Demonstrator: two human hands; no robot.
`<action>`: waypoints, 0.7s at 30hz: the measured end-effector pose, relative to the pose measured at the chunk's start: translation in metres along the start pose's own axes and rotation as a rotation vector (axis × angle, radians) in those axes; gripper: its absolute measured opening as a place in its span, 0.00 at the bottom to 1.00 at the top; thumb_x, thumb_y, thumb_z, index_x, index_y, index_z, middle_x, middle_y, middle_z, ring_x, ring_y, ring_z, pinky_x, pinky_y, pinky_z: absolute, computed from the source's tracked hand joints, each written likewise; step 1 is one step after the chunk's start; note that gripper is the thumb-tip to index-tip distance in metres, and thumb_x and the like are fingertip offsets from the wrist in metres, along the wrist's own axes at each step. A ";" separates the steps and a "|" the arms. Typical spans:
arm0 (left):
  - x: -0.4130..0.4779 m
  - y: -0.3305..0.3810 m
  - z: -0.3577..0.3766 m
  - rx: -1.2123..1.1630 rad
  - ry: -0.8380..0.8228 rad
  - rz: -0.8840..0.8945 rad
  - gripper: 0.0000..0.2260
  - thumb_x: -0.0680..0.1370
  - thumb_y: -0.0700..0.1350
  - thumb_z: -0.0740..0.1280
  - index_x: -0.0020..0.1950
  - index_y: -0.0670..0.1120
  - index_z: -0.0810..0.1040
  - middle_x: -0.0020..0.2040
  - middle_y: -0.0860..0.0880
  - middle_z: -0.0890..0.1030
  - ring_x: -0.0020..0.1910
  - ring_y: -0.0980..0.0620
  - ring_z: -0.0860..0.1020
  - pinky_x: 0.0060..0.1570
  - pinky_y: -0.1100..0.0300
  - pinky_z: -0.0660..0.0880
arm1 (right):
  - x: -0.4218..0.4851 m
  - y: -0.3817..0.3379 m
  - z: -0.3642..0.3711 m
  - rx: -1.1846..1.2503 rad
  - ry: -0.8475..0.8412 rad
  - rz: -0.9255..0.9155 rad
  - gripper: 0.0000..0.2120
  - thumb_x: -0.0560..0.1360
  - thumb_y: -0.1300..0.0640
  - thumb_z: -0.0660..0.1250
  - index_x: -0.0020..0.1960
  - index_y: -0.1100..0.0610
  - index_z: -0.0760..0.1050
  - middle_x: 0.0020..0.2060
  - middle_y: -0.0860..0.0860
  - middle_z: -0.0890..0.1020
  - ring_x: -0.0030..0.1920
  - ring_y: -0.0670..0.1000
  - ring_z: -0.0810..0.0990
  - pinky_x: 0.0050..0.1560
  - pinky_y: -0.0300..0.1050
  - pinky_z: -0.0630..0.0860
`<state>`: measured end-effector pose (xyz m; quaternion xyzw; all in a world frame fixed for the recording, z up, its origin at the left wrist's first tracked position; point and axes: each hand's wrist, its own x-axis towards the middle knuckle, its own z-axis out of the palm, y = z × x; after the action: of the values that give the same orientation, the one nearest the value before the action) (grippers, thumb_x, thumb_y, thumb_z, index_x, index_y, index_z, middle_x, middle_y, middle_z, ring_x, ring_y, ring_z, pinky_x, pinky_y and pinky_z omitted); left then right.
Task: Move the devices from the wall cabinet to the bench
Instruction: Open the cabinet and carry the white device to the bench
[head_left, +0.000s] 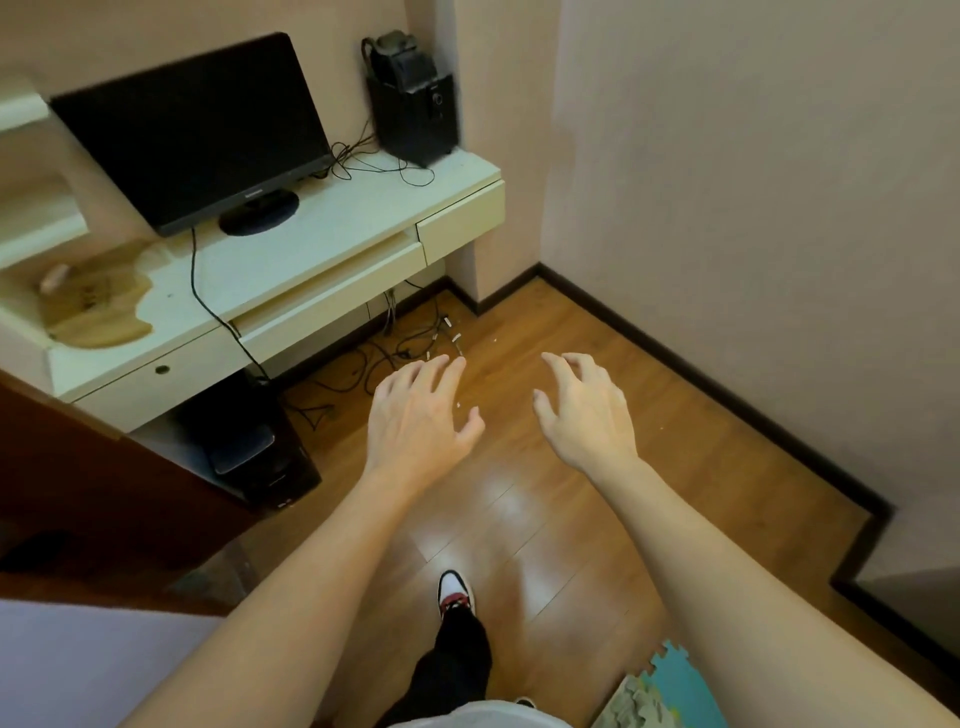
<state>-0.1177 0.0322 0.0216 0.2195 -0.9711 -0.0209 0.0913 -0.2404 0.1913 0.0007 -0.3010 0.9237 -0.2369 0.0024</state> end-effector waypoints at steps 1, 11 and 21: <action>0.009 -0.001 0.003 -0.008 0.000 0.005 0.27 0.78 0.59 0.60 0.75 0.50 0.70 0.72 0.48 0.76 0.71 0.47 0.73 0.68 0.48 0.70 | 0.007 0.002 0.002 0.005 -0.004 0.009 0.23 0.80 0.46 0.61 0.73 0.50 0.67 0.70 0.52 0.72 0.69 0.52 0.72 0.67 0.54 0.73; 0.153 -0.024 0.032 -0.038 -0.005 0.037 0.26 0.78 0.59 0.62 0.75 0.50 0.71 0.72 0.48 0.76 0.72 0.46 0.72 0.69 0.47 0.70 | 0.128 0.018 0.023 -0.057 0.016 0.095 0.23 0.80 0.45 0.61 0.73 0.49 0.67 0.70 0.51 0.72 0.67 0.51 0.74 0.63 0.50 0.76; 0.307 -0.070 0.049 -0.048 -0.030 0.054 0.27 0.79 0.60 0.60 0.76 0.52 0.68 0.75 0.49 0.73 0.74 0.47 0.70 0.70 0.48 0.68 | 0.291 -0.003 0.057 -0.079 0.003 0.114 0.24 0.79 0.42 0.61 0.73 0.46 0.66 0.70 0.50 0.72 0.68 0.52 0.73 0.65 0.53 0.76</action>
<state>-0.3693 -0.1627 0.0191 0.1908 -0.9771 -0.0449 0.0825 -0.4689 0.0021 -0.0086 -0.2474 0.9480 -0.2003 0.0027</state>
